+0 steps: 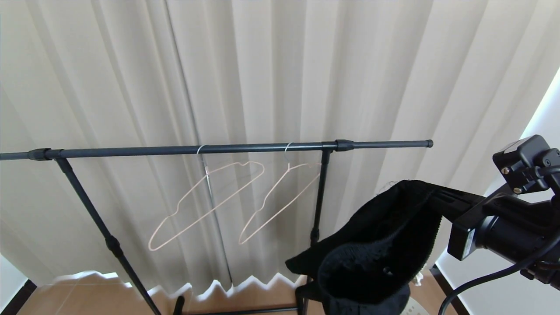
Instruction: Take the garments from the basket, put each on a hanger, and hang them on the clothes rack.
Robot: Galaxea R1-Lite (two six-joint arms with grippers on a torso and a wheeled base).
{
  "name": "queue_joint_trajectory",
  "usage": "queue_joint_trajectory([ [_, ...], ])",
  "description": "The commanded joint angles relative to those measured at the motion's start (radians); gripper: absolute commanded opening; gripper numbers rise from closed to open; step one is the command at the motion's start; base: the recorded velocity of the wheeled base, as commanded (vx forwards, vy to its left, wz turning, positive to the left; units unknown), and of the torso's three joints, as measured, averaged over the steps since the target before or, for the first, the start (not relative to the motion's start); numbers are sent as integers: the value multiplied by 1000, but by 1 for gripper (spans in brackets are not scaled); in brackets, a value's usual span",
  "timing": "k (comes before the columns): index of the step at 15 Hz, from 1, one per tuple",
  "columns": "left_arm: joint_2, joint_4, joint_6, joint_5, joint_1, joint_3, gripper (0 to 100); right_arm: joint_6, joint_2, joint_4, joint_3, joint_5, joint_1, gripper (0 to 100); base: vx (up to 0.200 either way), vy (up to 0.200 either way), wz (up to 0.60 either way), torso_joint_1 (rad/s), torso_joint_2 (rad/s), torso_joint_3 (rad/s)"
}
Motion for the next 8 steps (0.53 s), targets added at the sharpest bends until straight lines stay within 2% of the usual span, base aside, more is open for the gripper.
queue_joint_trajectory([
  [1,1,0,0,1,0,0,100,-1,-2,0,0,0,1,0,-200,0,0,2,7,2],
  [8,1,-1,-2,4,0,0,100,-1,-2,0,2,0,1,0,0,200,0,2,-4,6],
])
